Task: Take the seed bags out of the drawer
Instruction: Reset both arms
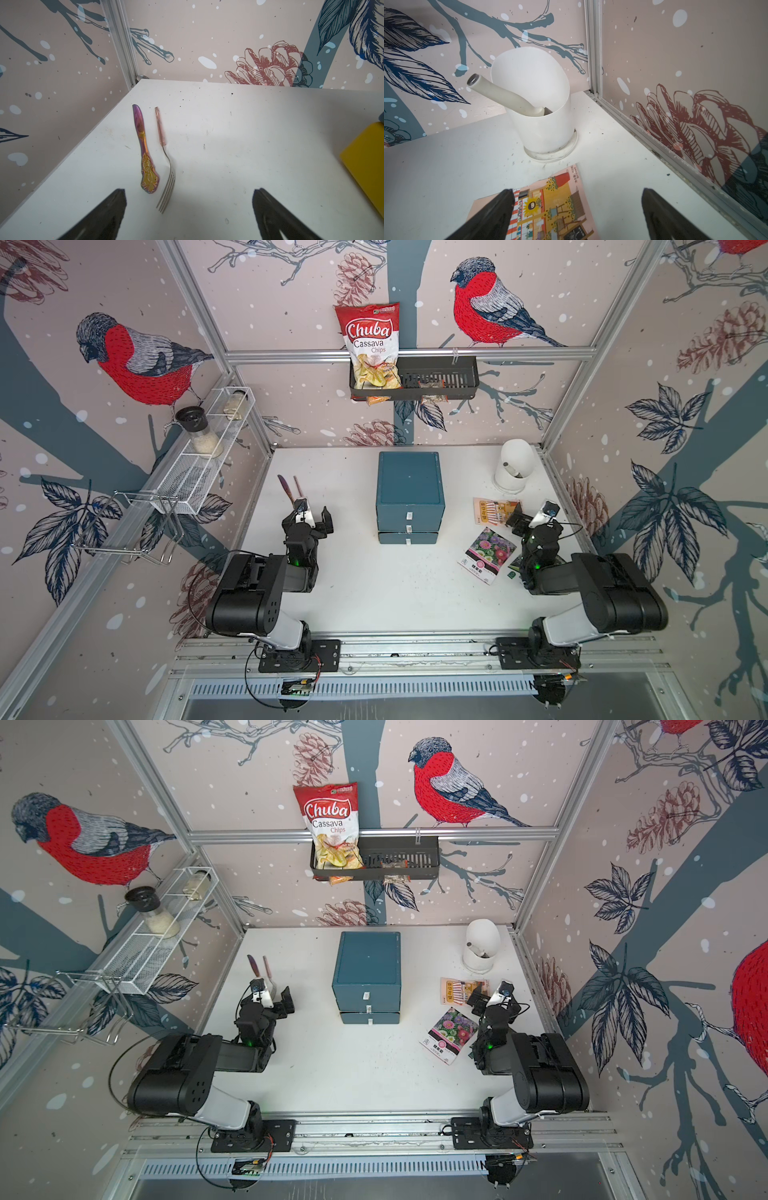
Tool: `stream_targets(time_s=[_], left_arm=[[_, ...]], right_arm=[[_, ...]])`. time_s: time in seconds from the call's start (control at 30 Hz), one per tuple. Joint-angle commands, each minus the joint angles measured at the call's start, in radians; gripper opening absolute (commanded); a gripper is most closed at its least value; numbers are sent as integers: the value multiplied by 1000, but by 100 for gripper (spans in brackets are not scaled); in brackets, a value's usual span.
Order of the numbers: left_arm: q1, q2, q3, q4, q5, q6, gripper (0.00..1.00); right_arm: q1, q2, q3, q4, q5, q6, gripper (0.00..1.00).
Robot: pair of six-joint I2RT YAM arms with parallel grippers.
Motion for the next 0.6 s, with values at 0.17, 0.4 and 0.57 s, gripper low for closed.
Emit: stream_targets(time_s=[0.17, 0.4, 0.57], left_arm=[[5, 1, 8, 37, 11, 6, 98], [6, 1, 10, 34, 13, 6, 98], [6, 3, 10, 33, 14, 6, 98]], right_arm=[[1, -1, 3, 15, 10, -14, 100], [2, -1, 4, 15, 10, -15, 100], [1, -1, 4, 13, 10, -15, 100]])
